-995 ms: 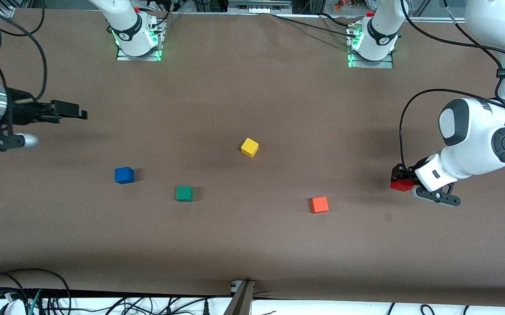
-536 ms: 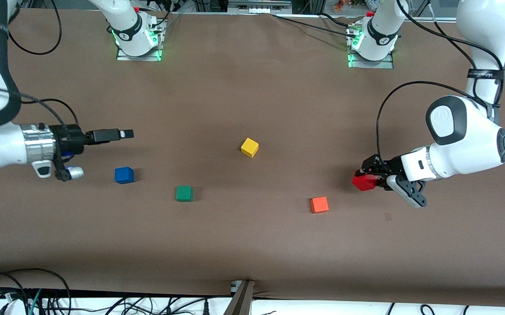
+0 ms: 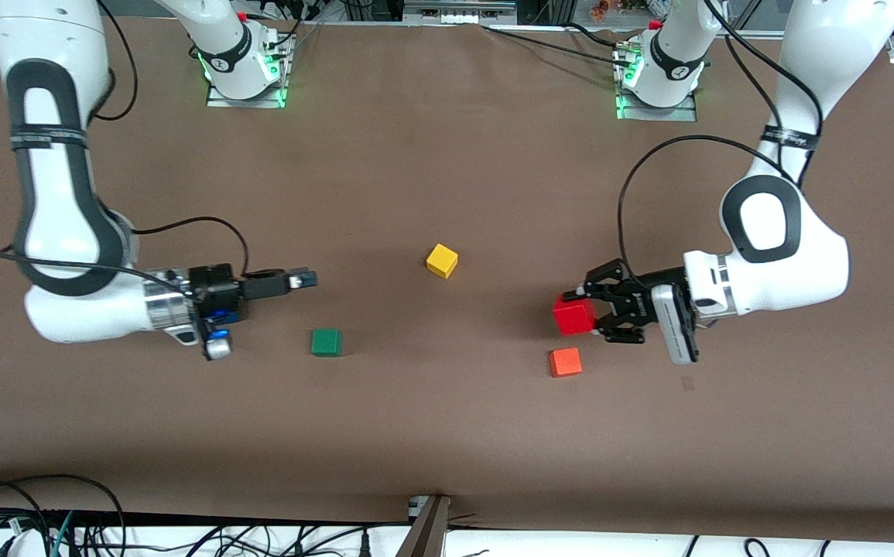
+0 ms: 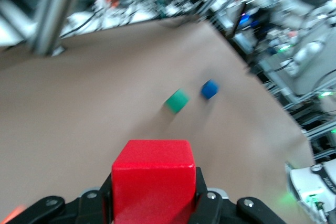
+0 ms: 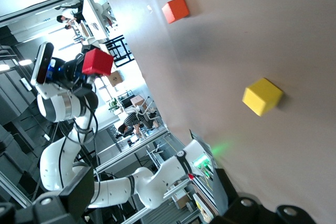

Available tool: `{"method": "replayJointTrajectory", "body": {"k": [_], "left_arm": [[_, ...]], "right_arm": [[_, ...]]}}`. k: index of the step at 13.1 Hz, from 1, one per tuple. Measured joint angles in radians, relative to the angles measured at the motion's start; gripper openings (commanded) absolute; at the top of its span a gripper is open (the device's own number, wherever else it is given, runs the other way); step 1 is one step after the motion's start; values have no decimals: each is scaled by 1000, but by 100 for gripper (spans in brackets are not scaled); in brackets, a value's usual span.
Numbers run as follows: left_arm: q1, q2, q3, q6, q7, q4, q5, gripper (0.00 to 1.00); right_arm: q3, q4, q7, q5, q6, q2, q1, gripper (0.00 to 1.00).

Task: Pass red block to right arm, stack on blue
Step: 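Lift the red cube with the left gripper while the right gripper approaches, then grasp the red cube with the right gripper beside the left gripper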

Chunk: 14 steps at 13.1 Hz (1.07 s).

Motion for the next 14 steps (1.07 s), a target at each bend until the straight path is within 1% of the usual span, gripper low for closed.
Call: {"method": "replayJointTrajectory", "body": {"k": [2,4,6,8,11,13,14], "left_arm": [[-6,28,-50,-1,150,4,-81,0],[-21,66,-99,1,347,20,-187,0],[-60,103,-108,13,583,27,-313,0],[-103,131,-110,27,805,28,-468,0],[-181,166,-112,60,980,28,-640,0],[-223,177,-112,97,1045,29,-707,0],[-236,180,-112,103,1058,29,-721,0]], "right_arm": [[0,-1,0,53,37,7,50,100],[0,-8,1,94,47,13,70,100],[0,-16,0,139,53,21,78,100],[0,-32,-21,190,57,26,88,100],[0,-50,-66,236,72,26,114,100],[0,-64,-127,276,95,26,139,100],[0,-70,-155,289,102,26,149,100]]}}
